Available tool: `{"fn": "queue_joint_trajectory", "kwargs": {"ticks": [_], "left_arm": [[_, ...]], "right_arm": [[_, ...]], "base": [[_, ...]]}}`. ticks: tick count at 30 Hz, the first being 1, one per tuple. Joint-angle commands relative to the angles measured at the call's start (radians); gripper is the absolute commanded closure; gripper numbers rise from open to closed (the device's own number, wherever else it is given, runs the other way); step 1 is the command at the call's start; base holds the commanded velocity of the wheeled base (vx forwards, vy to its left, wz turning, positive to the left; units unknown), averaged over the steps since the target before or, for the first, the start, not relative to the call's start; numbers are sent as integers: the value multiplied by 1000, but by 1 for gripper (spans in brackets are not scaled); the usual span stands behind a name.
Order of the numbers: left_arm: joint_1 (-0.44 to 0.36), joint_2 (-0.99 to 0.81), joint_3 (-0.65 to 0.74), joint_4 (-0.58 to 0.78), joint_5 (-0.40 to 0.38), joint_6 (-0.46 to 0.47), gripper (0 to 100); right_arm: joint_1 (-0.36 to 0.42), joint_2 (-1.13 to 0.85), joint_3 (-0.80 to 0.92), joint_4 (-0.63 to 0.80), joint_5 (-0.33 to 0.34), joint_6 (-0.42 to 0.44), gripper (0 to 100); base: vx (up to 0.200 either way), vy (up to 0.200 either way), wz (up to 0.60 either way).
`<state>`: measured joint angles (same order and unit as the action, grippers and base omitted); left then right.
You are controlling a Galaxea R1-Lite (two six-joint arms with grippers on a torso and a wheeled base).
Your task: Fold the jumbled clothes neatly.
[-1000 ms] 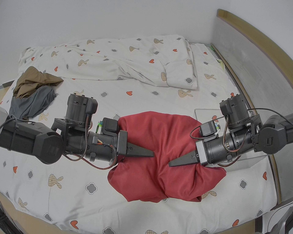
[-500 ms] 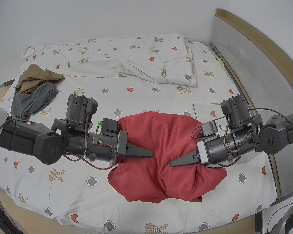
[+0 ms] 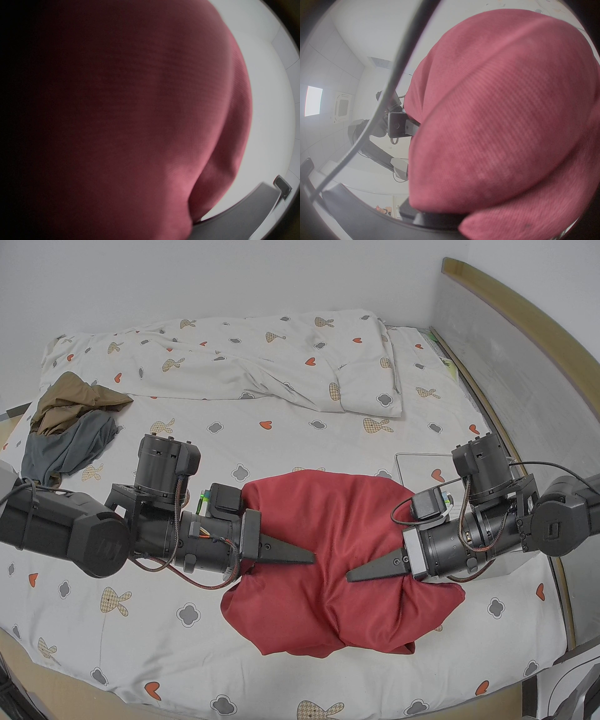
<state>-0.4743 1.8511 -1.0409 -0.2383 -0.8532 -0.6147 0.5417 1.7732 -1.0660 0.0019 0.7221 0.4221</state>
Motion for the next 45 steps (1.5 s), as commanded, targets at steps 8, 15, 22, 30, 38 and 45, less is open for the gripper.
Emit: {"fn": "queue_joint_trajectory", "kwargs": {"ticks": [8, 15, 22, 30, 38, 45], "left_arm": [[0, -4, 5, -1, -1, 3, 100], [0, -6, 7, -1, -1, 6, 100], [0, -6, 4, -1, -1, 6, 100], [0, 7, -4, -1, -1, 1, 100], [0, 7, -4, 1, -1, 3, 100], [0, 7, -4, -1, -1, 3, 100]], "right_arm": [[0, 2, 0, 0, 0, 3, 100], [1, 0, 0, 0, 0, 3, 100], [0, -1, 0, 0, 2, 3, 100], [-12, 0, -5, -2, 2, 0, 100], [-25, -1, -3, -2, 2, 0, 100], [-29, -9, -2, -3, 2, 0, 100]], "base": [[150, 0, 0], [0, 0, 0], [0, 0, 0], [0, -100, 0], [0, -200, 0], [0, -200, 0]]}}
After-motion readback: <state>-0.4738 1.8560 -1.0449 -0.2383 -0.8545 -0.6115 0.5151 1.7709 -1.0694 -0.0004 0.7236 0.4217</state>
